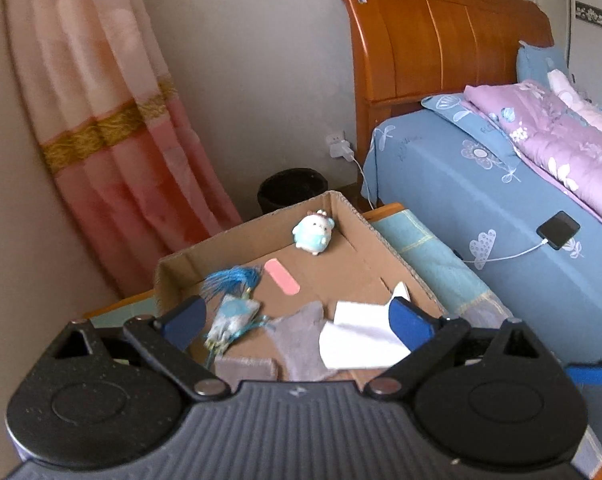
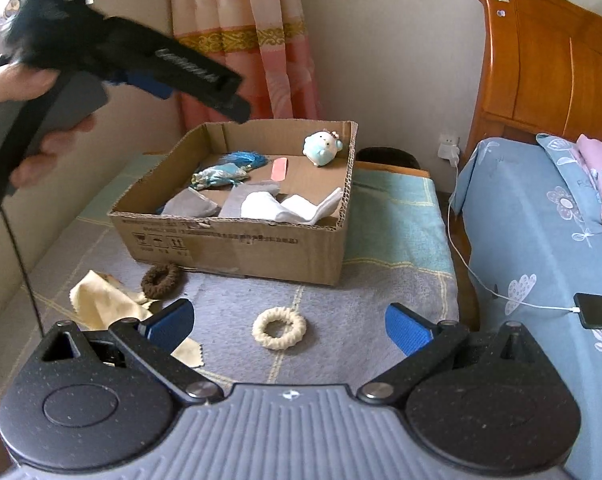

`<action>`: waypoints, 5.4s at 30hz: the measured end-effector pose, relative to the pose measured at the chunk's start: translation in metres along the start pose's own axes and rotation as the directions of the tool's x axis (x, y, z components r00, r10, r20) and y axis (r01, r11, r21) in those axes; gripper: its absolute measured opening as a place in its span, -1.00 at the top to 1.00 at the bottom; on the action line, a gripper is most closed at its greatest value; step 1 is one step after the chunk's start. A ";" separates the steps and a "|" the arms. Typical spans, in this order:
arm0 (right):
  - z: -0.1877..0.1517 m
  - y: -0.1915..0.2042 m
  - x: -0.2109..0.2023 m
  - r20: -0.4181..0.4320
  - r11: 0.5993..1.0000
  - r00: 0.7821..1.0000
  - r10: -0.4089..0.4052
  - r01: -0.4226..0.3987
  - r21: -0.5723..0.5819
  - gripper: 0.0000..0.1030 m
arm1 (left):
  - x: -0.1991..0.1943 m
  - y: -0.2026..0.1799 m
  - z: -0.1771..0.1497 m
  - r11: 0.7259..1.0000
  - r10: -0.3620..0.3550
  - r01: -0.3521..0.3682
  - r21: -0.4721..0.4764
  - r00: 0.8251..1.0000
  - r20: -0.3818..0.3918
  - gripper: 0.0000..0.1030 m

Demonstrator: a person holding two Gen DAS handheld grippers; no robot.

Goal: Organize soft objects
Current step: 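Move both tools back to the bed, left tool toward the yellow cloth, then close the left tool on the yellow cloth, then lift the yellow cloth with the left tool while the right tool grasps the cream ring, then carry the cream ring and yellow cloth over the box and open both tools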

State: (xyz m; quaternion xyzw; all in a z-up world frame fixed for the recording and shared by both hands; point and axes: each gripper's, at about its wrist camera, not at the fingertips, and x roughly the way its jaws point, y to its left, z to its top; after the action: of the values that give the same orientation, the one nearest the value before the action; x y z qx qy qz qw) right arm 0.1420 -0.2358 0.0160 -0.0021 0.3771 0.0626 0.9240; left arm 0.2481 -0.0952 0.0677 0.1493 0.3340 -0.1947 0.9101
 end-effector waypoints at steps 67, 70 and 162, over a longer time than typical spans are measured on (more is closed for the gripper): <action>-0.075 0.015 0.056 -0.221 0.992 0.970 -0.104 0.087 -0.087 -1.00 | 0.011 -0.032 -0.201 0.993 -0.032 0.021 -0.114 0.995 -0.092 -0.93; -0.075 0.014 0.057 -0.222 0.993 0.970 -0.100 0.084 -0.081 -1.00 | 0.018 -0.041 -0.199 0.995 -0.007 -0.004 -0.097 0.994 -0.112 -0.93; 0.004 0.018 0.021 0.057 0.968 0.995 0.076 -0.060 -0.244 0.29 | -0.059 0.000 -0.166 0.992 -0.036 0.037 -0.117 0.999 0.006 0.58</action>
State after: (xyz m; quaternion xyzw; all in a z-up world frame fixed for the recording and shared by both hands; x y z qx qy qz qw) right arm 0.1573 -0.2154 0.0050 -0.0997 0.3357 0.1399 0.9262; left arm 0.1158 -0.0137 -0.0148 0.0892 0.3459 -0.1916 0.9141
